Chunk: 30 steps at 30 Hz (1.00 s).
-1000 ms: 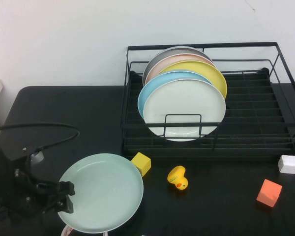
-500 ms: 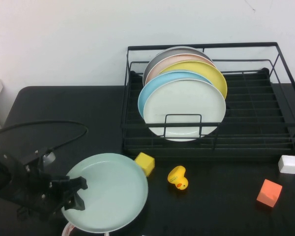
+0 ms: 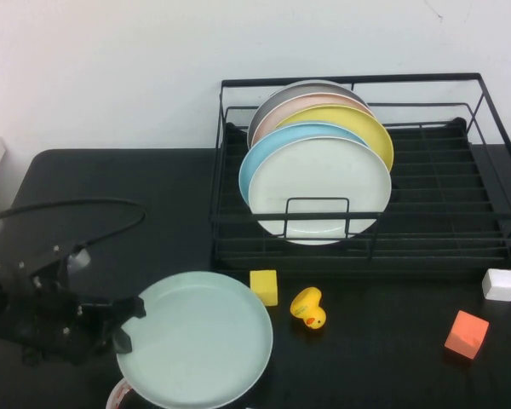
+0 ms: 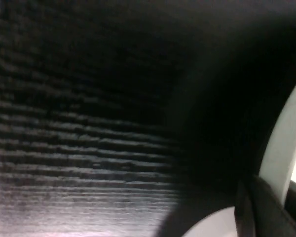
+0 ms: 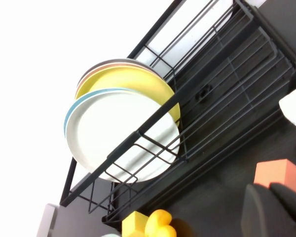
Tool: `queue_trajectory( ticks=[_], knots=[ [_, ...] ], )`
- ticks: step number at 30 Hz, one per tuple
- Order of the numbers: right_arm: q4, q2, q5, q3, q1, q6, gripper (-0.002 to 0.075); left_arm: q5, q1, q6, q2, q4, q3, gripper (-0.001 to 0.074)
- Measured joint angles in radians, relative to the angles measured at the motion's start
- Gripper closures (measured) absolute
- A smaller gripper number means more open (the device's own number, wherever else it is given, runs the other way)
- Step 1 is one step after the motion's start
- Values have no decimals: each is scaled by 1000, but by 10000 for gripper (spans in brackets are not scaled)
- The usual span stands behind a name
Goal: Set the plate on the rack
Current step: Pick up the plate from the table, then hand over the plate
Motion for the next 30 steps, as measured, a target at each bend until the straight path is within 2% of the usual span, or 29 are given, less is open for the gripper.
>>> queue_trajectory(
  ticks=[7,11,14,19,25,28,30],
  knots=[
    [12,0,16,0,0,-5,728,26,0,25,-158,14,6,729],
    [33,0,68,2,0,-74,728,67,0,44,-260,29,6,729],
    [154,0,90,2,0,-211,728,103,0,54,-347,33,6,729],
    [410,0,187,-10,0,-606,728,144,0,85,-496,35,8,729],
    [481,119,245,-159,0,-803,722,164,0,178,-646,-38,12,729],
    [502,259,282,-249,0,-936,673,190,0,285,-685,-144,15,729],
    [539,366,321,-311,0,-1035,594,199,0,377,-698,-222,16,729]
  ],
)
